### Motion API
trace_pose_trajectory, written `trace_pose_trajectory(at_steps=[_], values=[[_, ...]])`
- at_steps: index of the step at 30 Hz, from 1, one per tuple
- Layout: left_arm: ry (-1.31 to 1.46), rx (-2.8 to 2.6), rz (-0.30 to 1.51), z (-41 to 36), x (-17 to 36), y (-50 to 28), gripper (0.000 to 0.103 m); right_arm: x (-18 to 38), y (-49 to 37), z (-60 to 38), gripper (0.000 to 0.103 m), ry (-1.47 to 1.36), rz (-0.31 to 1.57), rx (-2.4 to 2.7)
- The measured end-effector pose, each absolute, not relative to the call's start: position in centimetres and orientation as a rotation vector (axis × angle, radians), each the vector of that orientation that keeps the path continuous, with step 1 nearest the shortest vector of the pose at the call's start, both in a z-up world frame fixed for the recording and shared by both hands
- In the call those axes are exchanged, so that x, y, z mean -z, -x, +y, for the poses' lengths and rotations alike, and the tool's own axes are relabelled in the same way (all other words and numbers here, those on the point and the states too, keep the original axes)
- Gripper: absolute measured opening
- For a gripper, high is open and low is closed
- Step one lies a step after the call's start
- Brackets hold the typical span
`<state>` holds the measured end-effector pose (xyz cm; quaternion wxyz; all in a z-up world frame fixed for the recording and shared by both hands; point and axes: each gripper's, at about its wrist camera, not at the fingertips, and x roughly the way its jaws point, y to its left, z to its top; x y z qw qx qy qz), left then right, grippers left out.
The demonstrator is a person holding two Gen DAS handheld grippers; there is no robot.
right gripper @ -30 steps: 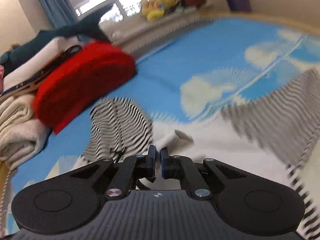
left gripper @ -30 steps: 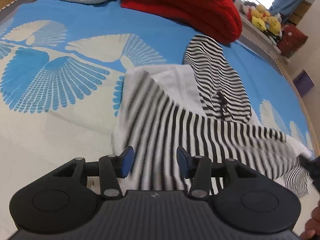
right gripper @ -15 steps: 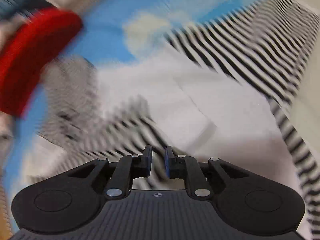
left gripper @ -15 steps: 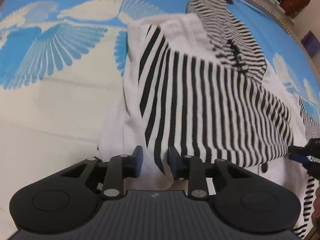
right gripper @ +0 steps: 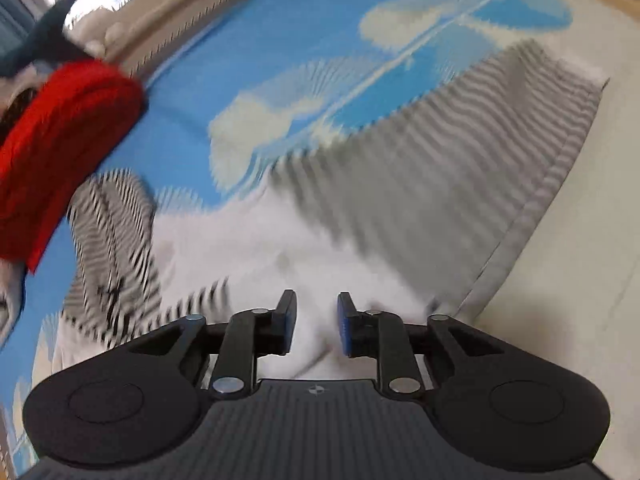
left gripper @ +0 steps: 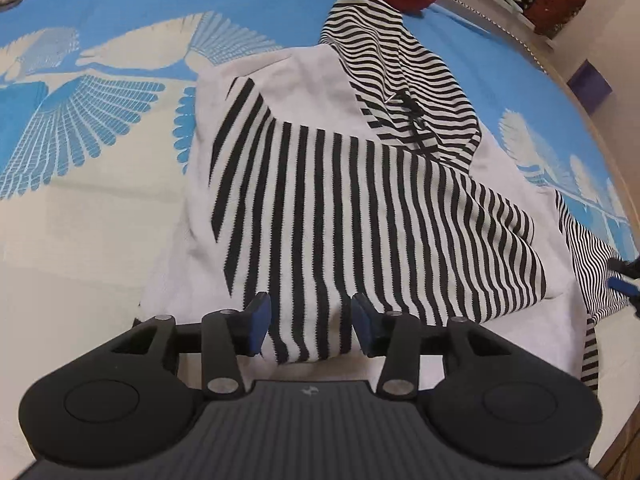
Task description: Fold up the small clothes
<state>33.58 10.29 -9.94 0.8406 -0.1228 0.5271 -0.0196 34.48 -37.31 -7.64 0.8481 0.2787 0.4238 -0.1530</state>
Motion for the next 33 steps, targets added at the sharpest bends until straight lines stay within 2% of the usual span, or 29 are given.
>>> trace_pose_trajectory(at_steps=[8, 12, 20, 26, 28, 29, 30, 33], values=[[0.273, 0.037, 1.122, 10.2, 10.0, -33.7, 0.049, 8.4, -32.6, -50.8, 0.037, -0.644, 0.808, 0.491], [0.269, 0.034, 1.123, 10.2, 9.9, -33.6, 0.049, 10.7, -31.0, -56.1, 0.038, -0.707, 0.803, 0.6], [0.258, 0.036, 1.127, 9.9, 10.2, -33.7, 0.049, 14.1, -29.9, -61.6, 0.038, -0.882, 0.701, 0.653], [0.266, 0.027, 1.124, 10.3, 10.3, -33.8, 0.049, 14.9, -30.7, -62.1, 0.038, -0.872, 0.605, 0.647], [0.271, 0.022, 1.123, 10.6, 10.2, -33.8, 0.049, 15.0, -31.1, -62.0, 0.027, -0.867, 0.591, 0.651], [0.275, 0.02, 1.121, 10.8, 10.1, -33.7, 0.049, 15.0, -31.3, -62.0, 0.011, -0.859, 0.591, 0.667], [0.28, 0.019, 1.118, 10.9, 10.0, -33.7, 0.049, 14.8, -31.3, -61.8, 0.007, -0.847, 0.582, 0.692], [0.301, 0.007, 1.105, 11.8, 9.4, -33.6, 0.049, 11.9, -32.2, -59.3, 0.005, -0.697, 0.528, 0.753]])
